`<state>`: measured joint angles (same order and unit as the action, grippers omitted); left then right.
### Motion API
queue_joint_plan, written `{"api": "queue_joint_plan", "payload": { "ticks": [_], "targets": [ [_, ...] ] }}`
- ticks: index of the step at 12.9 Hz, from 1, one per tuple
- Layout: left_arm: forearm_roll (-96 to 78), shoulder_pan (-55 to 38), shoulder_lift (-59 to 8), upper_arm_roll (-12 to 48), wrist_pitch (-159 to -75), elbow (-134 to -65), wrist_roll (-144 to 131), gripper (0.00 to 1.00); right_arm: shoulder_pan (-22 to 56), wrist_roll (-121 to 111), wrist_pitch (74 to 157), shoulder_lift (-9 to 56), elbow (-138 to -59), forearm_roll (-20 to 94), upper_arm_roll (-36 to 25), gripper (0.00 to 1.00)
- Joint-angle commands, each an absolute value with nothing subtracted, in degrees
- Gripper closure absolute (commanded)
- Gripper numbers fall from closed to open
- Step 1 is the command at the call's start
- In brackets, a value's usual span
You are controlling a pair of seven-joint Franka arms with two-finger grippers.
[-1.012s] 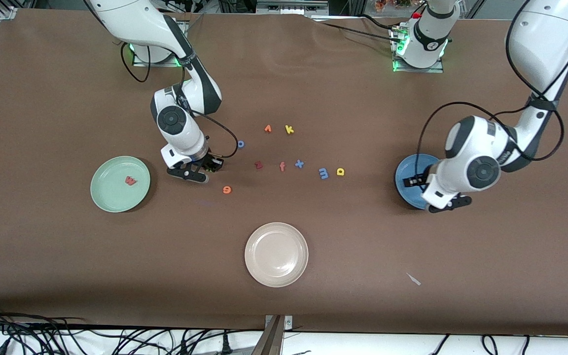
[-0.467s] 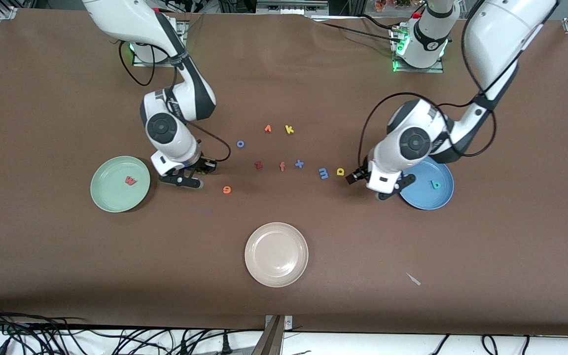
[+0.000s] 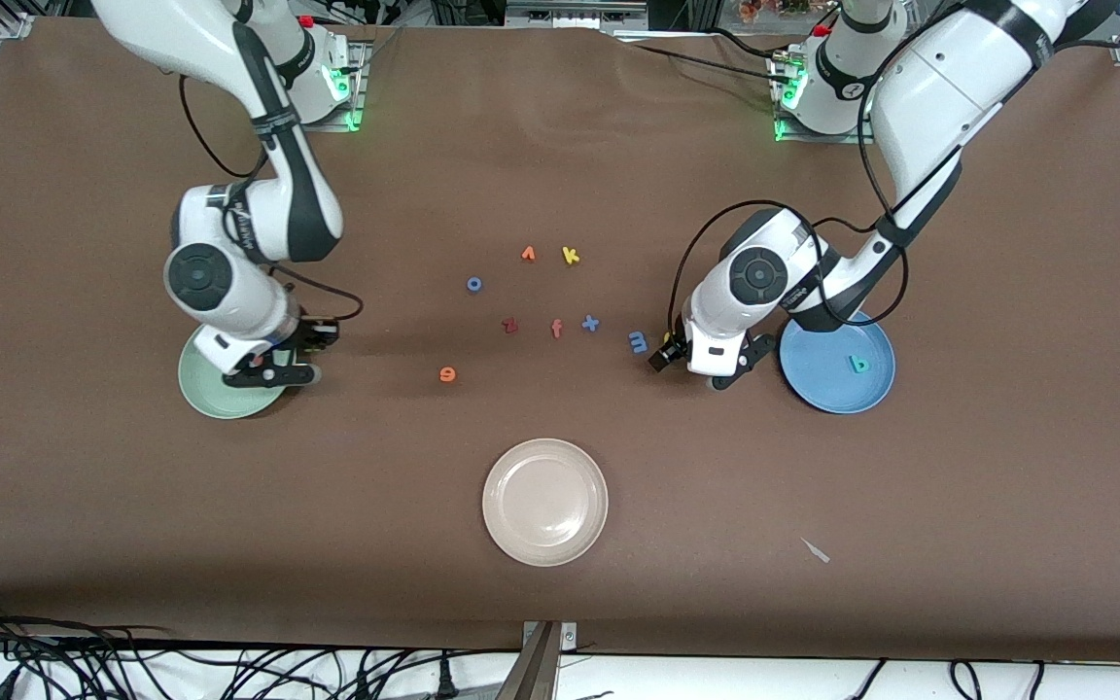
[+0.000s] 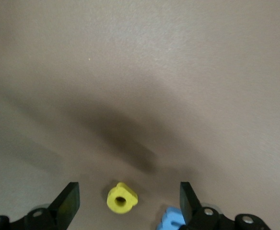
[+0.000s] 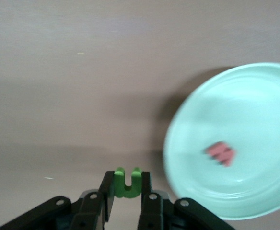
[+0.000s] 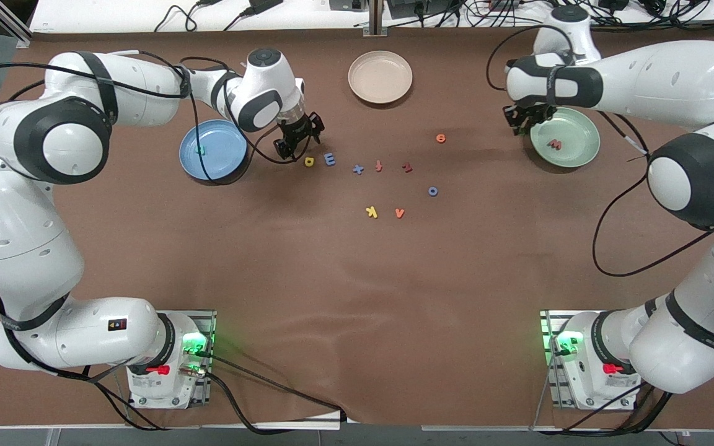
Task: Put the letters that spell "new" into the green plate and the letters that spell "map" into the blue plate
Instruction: 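Drop the green letter on the green plate while the left gripper grasps the yellow letter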
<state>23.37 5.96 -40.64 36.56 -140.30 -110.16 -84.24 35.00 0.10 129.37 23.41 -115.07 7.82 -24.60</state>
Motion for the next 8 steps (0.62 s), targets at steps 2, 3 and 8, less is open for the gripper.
{"api": "queue_joint_plan", "payload": {
  "ticks": [2,3,8],
  "targets": [
    [25.9,5.0,-41.4,35.9,-140.9,-110.5,-87.4,0.15,32.4,-11.3,130.4,24.5,-115.4,7.3,-27.6,1.0],
    [25.9,5.0,-41.3,36.0,-140.8,-110.7,-87.8,0.18,30.7,-14.3,132.3,25.7,-115.4,7.3,-27.6,1.0],
    [25.8,3.8,-41.1,36.1,-140.2,-112.3,-88.9,0.24,29.5,-17.2,133.3,26.6,-114.5,8.3,-27.2,0.0]
  ]
}}
